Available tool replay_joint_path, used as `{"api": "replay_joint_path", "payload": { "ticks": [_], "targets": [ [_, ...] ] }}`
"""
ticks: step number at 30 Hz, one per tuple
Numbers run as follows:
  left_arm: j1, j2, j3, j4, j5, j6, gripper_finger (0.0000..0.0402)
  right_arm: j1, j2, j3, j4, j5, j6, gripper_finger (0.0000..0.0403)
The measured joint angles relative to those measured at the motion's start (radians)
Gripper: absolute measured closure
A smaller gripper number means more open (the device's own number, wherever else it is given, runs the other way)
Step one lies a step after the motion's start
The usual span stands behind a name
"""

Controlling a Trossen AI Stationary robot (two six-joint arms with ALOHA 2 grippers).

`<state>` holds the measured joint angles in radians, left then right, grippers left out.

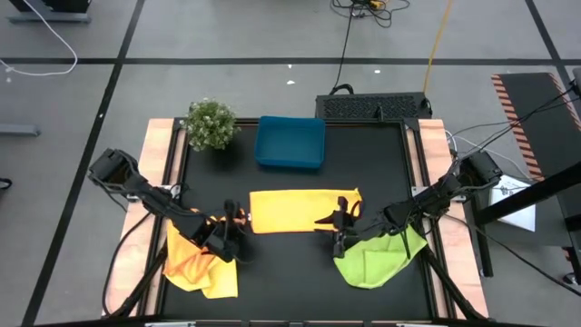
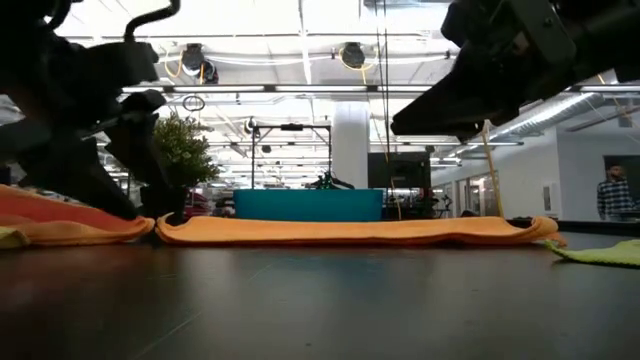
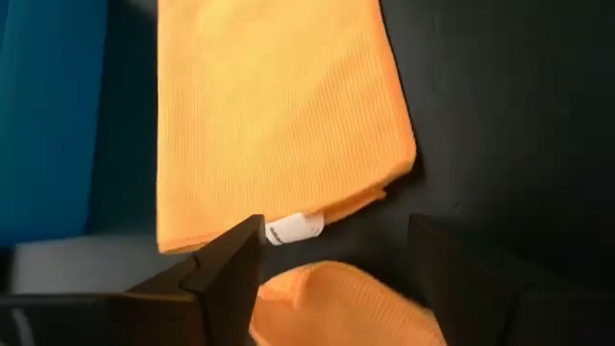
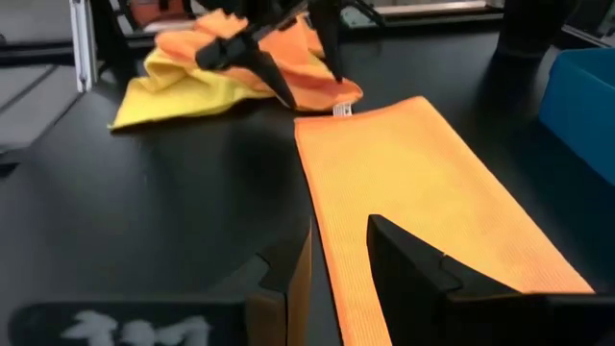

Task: Fold microfiber towels
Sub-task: Fold the right orange microfiber towel

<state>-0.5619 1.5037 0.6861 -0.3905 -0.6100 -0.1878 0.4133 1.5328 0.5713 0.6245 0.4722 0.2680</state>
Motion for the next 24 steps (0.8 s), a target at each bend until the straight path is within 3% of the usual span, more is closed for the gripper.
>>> {"api": "replay_joint_path", "payload": {
  "ticks": [7, 14, 24],
  "targets": [
    [0.004, 0.102, 0.001, 0.095, -0.014, 0.22, 0.0173, 0.0, 0.0, -0.009, 0.033, -0.001, -0.003, 0.0305],
    [0.03, 0.169, 0.006, 0.124, -0.032, 0.322, 0.0203, 0.0, 0.0, -0.009, 0.039, -0.001, -0.013, 0.0305],
    [0.037, 0.177, 0.004, 0.153, -0.029, 0.448, 0.0285, 0.0, 0.0, -0.009, 0.051, -0.001, -0.019, 0.0305]
  ]
}}
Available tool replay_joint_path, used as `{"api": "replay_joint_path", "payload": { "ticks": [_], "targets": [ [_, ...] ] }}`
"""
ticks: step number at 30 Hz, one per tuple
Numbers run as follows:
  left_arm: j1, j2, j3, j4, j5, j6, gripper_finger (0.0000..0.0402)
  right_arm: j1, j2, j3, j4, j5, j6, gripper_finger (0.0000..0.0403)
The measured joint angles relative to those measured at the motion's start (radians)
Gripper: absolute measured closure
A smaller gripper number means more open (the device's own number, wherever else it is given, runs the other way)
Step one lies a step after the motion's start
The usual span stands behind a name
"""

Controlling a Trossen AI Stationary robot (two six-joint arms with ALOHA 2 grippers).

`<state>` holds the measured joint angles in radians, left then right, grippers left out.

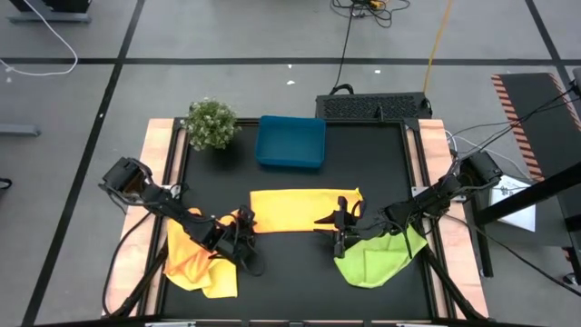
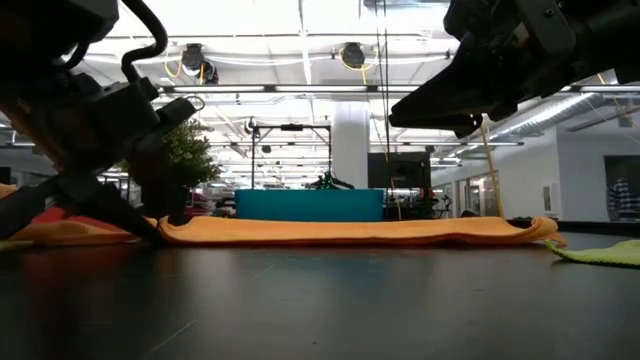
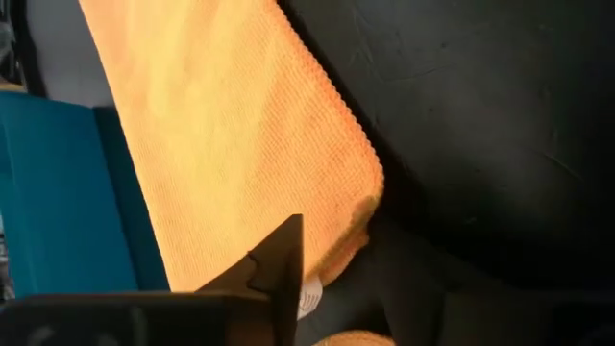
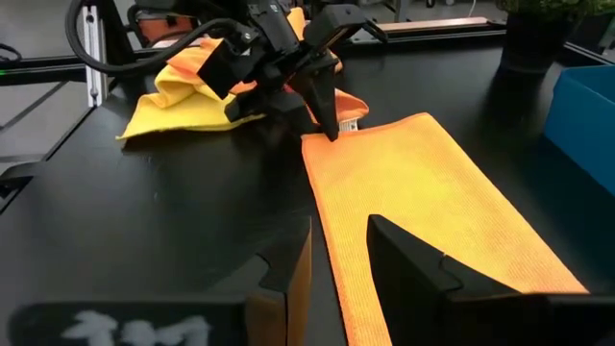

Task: Fold microfiber towels
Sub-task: Fold the right orange microfiber towel

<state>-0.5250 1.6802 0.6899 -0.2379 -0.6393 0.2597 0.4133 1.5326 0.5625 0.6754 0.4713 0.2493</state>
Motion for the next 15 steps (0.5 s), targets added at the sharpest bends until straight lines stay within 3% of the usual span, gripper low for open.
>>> {"api": "replay_joint_path", "payload": {
  "ticks": [7, 15],
  "targets": [
    [0.019, 0.002, -0.002, 0.013, 0.048, 0.0, 0.0384, 0.0, 0.0, 0.0, 0.034, 0.0, -0.043, 0.0305],
    [0.03, 0.005, 0.067, 0.054, 0.085, -0.011, 0.0397, 0.003, 0.0, 0.0, 0.077, -0.002, -0.133, 0.0305]
  ]
}}
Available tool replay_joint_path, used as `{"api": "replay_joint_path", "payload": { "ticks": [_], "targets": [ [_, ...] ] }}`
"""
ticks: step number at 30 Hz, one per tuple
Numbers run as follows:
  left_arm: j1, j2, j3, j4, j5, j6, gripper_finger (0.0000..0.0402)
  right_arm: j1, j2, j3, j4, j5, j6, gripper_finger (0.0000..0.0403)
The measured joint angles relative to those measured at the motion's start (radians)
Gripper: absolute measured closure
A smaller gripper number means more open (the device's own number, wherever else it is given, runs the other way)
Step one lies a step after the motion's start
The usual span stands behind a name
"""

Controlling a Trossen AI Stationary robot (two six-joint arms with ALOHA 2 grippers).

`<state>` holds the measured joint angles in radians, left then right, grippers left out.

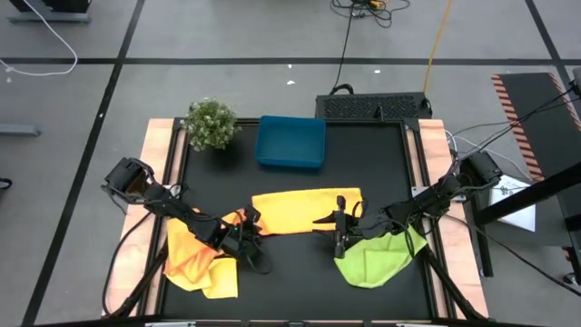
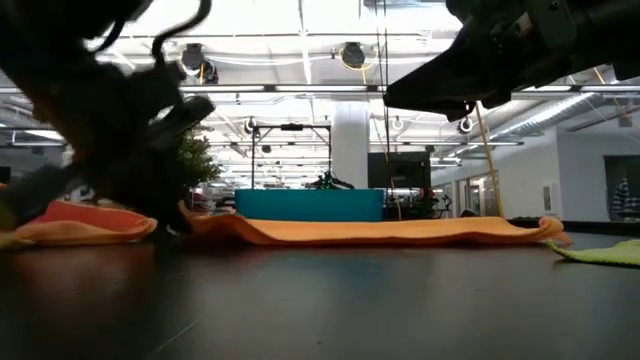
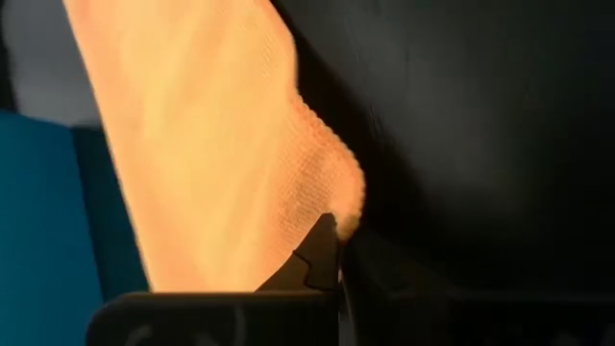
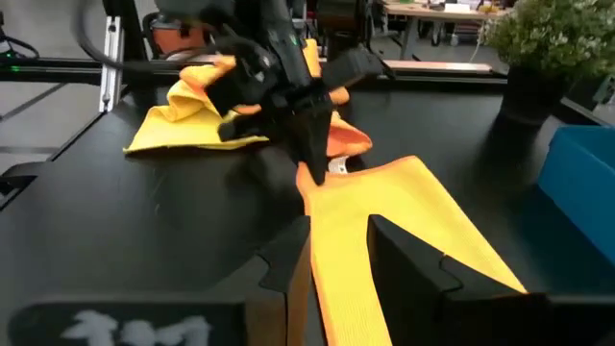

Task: Fold microfiber towels
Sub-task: Fold the right orange microfiber towel

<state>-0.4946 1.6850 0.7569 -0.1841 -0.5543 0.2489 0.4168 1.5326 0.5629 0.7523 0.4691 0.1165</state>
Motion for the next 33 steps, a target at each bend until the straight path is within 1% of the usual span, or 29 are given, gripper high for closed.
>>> {"api": "replay_joint_path", "payload": {
  "ticks": [4, 9, 14, 17, 20, 28, 31, 33],
  "targets": [
    [0.007, 0.001, 0.05, -0.002, 0.019, 0.0, 0.0398, 0.02, 0.001, 0.023, 0.0, -0.001, -0.017, 0.0305],
    [0.01, -0.001, 0.113, -0.035, 0.034, -0.004, 0.0399, 0.058, 0.041, 0.101, -0.016, -0.001, -0.1, 0.0305],
    [0.008, -0.001, 0.179, -0.113, 0.086, -0.04, 0.04, 0.063, 0.175, 0.244, -0.123, -0.001, -0.13, 0.0304],
    [0.0, -0.002, 0.201, -0.174, 0.11, -0.058, 0.04, 0.054, 0.267, 0.341, -0.183, 0.0, -0.133, 0.0295],
    [-0.008, -0.002, 0.21, -0.22, 0.114, -0.083, 0.04, 0.043, 0.338, 0.423, -0.224, 0.0, -0.149, 0.0269],
    [-0.011, -0.002, 0.212, -0.24, 0.114, -0.093, 0.04, -0.002, 0.478, 0.543, -0.244, 0.003, -0.19, 0.0166],
    [-0.008, -0.003, 0.212, -0.239, 0.113, -0.09, 0.0401, -0.02, 0.537, 0.596, -0.285, 0.009, -0.203, 0.0143],
    [-0.006, -0.003, 0.212, -0.238, 0.113, -0.09, 0.04, -0.031, 0.572, 0.632, -0.295, 0.038, -0.217, 0.0137]
  ]
}}
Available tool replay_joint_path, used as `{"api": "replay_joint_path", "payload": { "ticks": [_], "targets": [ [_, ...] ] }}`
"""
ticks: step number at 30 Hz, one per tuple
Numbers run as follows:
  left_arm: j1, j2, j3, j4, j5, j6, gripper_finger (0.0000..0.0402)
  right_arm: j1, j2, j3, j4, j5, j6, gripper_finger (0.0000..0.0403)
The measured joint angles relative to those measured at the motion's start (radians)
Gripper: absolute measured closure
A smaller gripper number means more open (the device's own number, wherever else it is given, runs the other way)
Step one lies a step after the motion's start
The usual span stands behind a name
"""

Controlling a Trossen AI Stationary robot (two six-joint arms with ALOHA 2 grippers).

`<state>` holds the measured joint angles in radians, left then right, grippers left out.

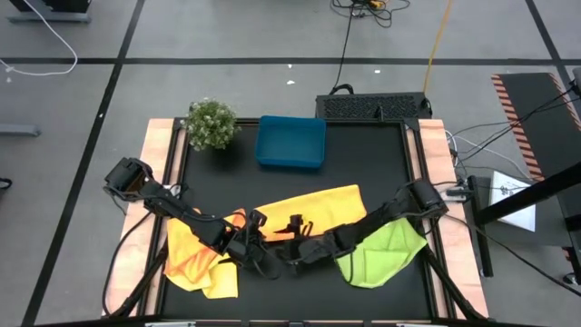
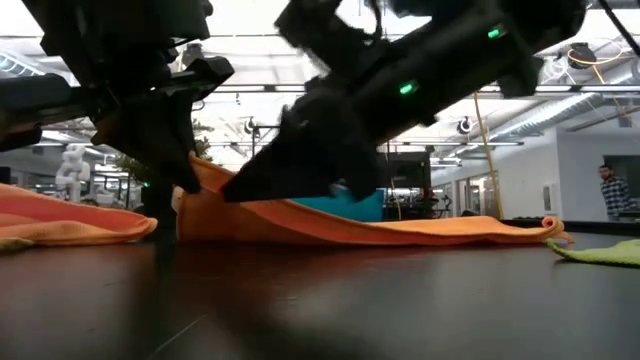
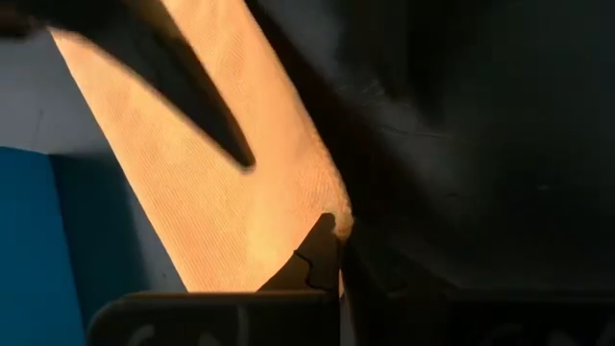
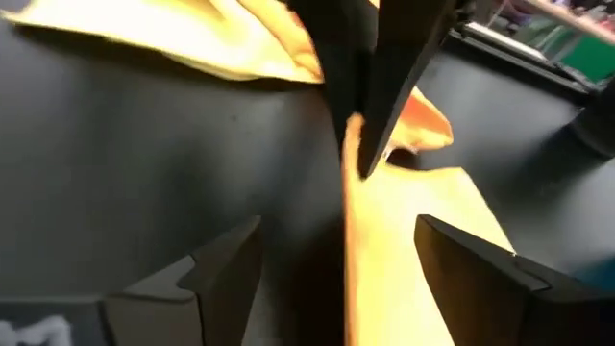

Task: Fold microfiber towels
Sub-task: Fold the right orange microfiber towel

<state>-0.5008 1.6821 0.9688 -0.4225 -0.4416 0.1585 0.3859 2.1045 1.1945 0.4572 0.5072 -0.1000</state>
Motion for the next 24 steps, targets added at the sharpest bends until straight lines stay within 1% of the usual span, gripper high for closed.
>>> {"api": "replay_joint_path", "payload": {
  "ticks": [3, 6, 12, 15, 24],
  "targets": [
    [0.002, 0.0, 0.0, 0.001, 0.0, 0.0, 0.04, -0.01, 0.034, 0.044, 0.0, 0.02, -0.036, 0.0139],
    [0.002, 0.0, 0.0, -0.001, -0.003, 0.0, 0.04, -0.014, 0.047, 0.073, -0.006, 0.021, -0.055, 0.0152],
    [0.002, 0.0, 0.0, 0.0, -0.003, -0.003, 0.04, -0.015, 0.049, 0.094, -0.051, 0.016, -0.059, 0.02],
    [0.002, 0.0, 0.0, 0.0, -0.003, -0.003, 0.0399, -0.018, 0.049, 0.094, -0.08, 0.014, -0.04, 0.0217],
    [0.002, 0.0, 0.0, 0.0, -0.003, -0.003, 0.0398, -0.026, 0.049, 0.094, -0.137, 0.013, 0.008, 0.0238]
  ]
}}
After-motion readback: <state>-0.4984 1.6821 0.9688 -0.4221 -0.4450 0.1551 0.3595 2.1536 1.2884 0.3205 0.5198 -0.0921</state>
